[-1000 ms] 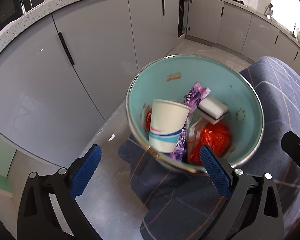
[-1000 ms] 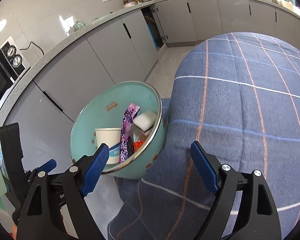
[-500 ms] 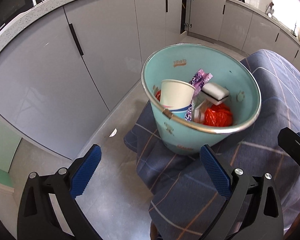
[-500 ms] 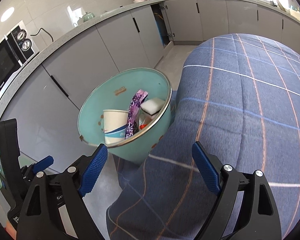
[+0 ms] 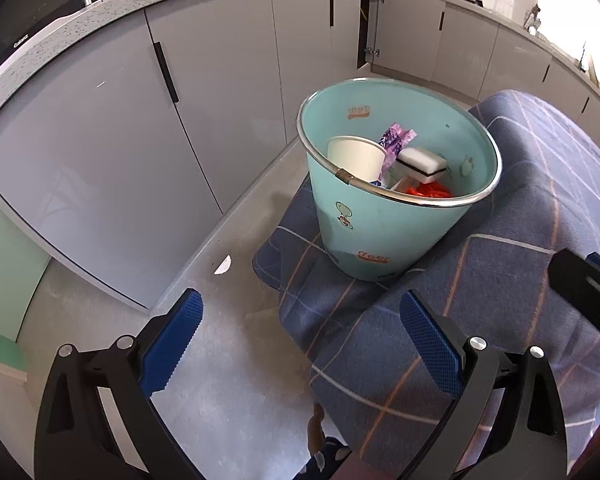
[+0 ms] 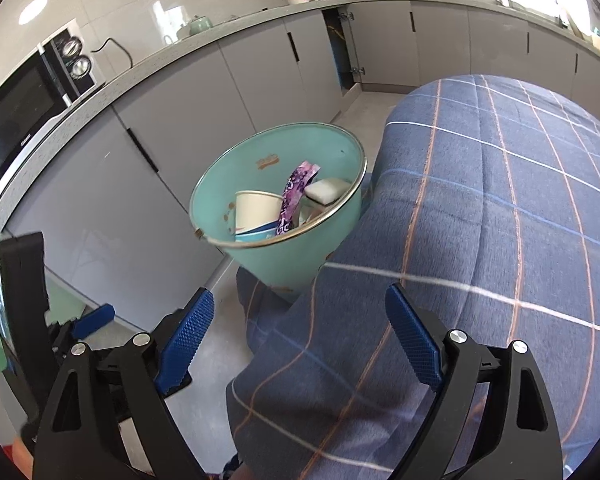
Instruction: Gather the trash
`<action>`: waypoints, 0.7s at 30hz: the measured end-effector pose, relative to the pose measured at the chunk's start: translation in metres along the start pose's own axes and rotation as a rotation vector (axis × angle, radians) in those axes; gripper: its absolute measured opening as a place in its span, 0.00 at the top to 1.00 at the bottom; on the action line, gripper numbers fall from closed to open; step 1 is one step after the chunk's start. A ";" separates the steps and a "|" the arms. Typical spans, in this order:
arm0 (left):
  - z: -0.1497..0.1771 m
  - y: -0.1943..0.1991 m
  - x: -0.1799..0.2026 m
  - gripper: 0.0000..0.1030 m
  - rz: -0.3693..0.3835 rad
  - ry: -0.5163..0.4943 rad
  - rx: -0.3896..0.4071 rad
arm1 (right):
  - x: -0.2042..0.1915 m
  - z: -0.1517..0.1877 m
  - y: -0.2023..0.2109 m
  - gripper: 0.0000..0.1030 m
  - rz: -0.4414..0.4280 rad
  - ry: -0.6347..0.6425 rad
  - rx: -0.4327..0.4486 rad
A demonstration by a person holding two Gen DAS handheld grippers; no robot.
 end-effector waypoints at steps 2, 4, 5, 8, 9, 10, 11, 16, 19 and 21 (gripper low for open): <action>0.001 0.007 -0.005 0.06 0.004 0.009 0.015 | -0.003 0.003 0.005 0.16 0.003 0.008 0.006; 0.002 0.014 -0.010 0.06 0.007 0.022 0.032 | -0.005 0.005 0.011 0.16 0.004 0.007 0.012; 0.002 0.017 -0.012 0.06 0.010 0.027 0.039 | -0.006 0.006 0.012 0.16 0.006 0.008 0.015; 0.001 0.027 -0.015 0.06 0.023 0.035 0.059 | -0.011 0.009 0.020 0.16 0.020 0.014 0.031; 0.001 0.030 -0.015 0.06 0.026 0.035 0.067 | -0.012 0.009 0.024 0.16 0.022 0.015 0.040; 0.000 0.035 -0.015 0.06 0.024 0.035 0.082 | -0.014 0.009 0.028 0.16 0.024 0.019 0.051; -0.002 0.039 -0.016 0.06 0.020 0.035 0.099 | -0.016 0.008 0.031 0.16 0.028 0.021 0.061; -0.010 0.076 -0.018 0.06 0.004 0.035 0.224 | -0.023 0.004 0.058 0.16 0.024 0.026 0.148; -0.014 0.094 -0.020 0.06 -0.007 0.035 0.276 | -0.026 0.002 0.070 0.15 0.021 0.021 0.185; -0.015 0.103 -0.022 0.06 -0.005 0.037 0.297 | -0.029 0.001 0.078 0.15 0.017 0.020 0.205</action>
Point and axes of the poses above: each gripper's, at about its wrist camera, not at the fingertips, and y roughly against the way its jaws point, x to its right, z to its underside, the point moved 2 cm from there along -y, roughly the way its jaws point, and after that the axes turned 3 degrees about -z, right-handed, at the moved point
